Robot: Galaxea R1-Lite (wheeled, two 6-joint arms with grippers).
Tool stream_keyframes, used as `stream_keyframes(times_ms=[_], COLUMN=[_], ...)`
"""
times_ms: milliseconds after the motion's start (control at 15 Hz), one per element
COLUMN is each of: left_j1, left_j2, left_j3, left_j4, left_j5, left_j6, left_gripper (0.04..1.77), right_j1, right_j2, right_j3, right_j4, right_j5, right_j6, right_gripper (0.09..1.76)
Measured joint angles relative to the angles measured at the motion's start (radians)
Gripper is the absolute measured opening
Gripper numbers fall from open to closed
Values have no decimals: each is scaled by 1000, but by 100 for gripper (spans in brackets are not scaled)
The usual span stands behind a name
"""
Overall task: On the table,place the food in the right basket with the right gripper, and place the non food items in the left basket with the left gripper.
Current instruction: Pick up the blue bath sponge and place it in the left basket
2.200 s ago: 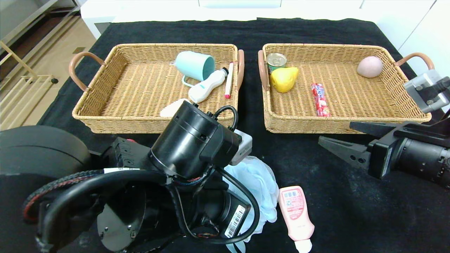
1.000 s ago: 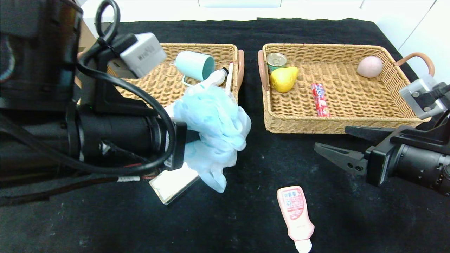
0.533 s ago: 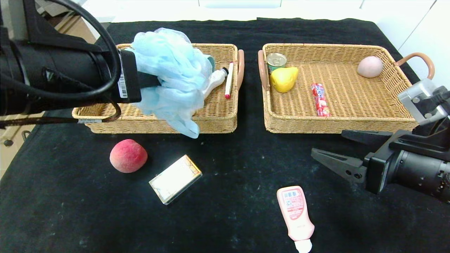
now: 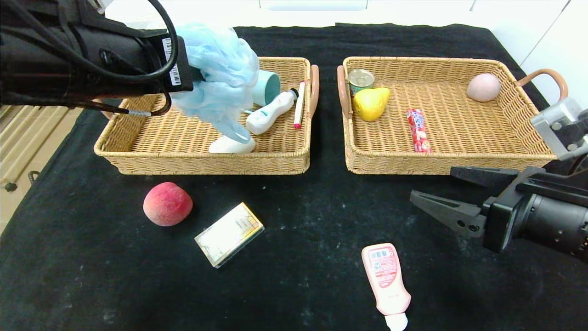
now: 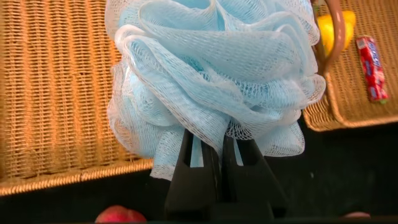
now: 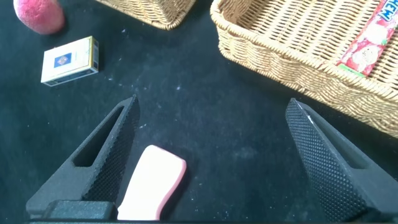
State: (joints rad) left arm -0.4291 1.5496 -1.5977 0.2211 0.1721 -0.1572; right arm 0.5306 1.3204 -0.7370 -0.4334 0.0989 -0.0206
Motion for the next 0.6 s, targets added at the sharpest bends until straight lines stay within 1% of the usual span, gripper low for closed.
stream_keyframes(times_ms=[400, 600], left_j1=[57, 72], left_j2=[120, 165], left_j3=[-152, -184], left_j4=[0, 0], left_j5=[6, 7], left_j6=[3, 1], left_gripper=[14, 14], right_j1=[-1, -9], right_j2=[-6, -5], right_j3=[0, -2], right_j4=[3, 2], right_j5=[1, 1], right_j6=[-1, -1], right_gripper=[171, 171])
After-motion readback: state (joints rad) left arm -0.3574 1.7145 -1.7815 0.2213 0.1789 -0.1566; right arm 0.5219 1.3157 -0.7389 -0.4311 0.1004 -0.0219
